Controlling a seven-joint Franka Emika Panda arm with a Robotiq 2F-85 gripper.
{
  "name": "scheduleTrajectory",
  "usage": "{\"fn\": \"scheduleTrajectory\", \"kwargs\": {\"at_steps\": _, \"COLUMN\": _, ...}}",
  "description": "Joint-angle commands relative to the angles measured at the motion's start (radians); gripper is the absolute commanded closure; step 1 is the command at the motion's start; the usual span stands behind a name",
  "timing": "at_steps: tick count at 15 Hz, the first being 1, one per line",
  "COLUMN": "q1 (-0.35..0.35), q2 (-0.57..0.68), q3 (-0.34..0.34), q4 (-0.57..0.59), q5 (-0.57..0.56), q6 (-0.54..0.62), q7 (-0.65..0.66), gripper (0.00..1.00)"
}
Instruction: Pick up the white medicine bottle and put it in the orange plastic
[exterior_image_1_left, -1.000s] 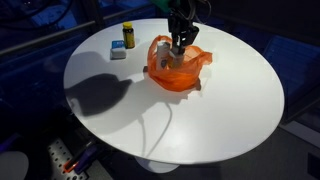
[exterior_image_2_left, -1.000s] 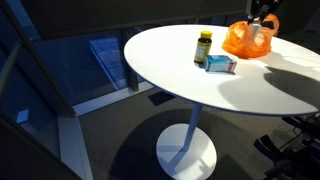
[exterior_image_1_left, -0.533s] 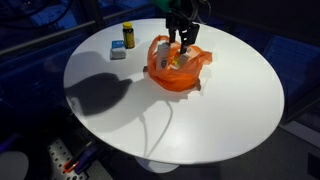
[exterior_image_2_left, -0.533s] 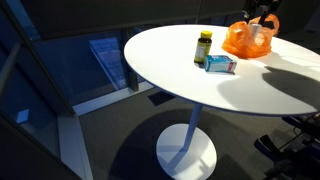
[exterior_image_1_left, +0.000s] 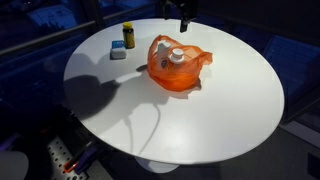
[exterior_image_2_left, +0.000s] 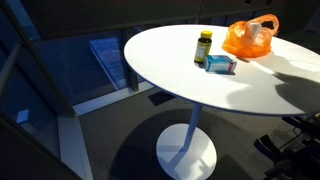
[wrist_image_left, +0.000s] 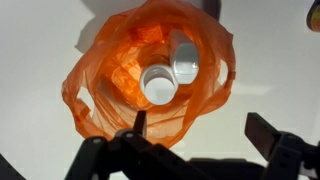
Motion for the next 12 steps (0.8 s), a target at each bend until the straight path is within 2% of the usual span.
{"fn": "scheduleTrajectory", "kwargs": {"at_steps": 1, "q1": 0.005, "q2": -0.072, "q3": 0.014, "q4": -0.011, "q5": 0.057, "q6": -0.086, "q7": -0.066, "gripper": 0.0}}
{"fn": "scheduleTrajectory", "kwargs": {"at_steps": 5, "q1": 0.016, "q2": -0.099, "q3": 0.029, "q4": 0.019, "q5": 0.121, "q6": -0.243, "q7": -0.157, "gripper": 0.0}}
{"fn": "scheduleTrajectory", "kwargs": {"at_steps": 9, "q1": 0.034, "q2": -0.116, "q3": 0.035, "q4": 0.067, "q5": 0.042, "q6": -0.42, "q7": -0.091, "gripper": 0.0}}
{"fn": "scheduleTrajectory", "kwargs": {"at_steps": 12, "q1": 0.04, "q2": -0.126, "q3": 0.036, "q4": 0.104, "q5": -0.014, "q6": -0.509, "q7": -0.05, "gripper": 0.0}}
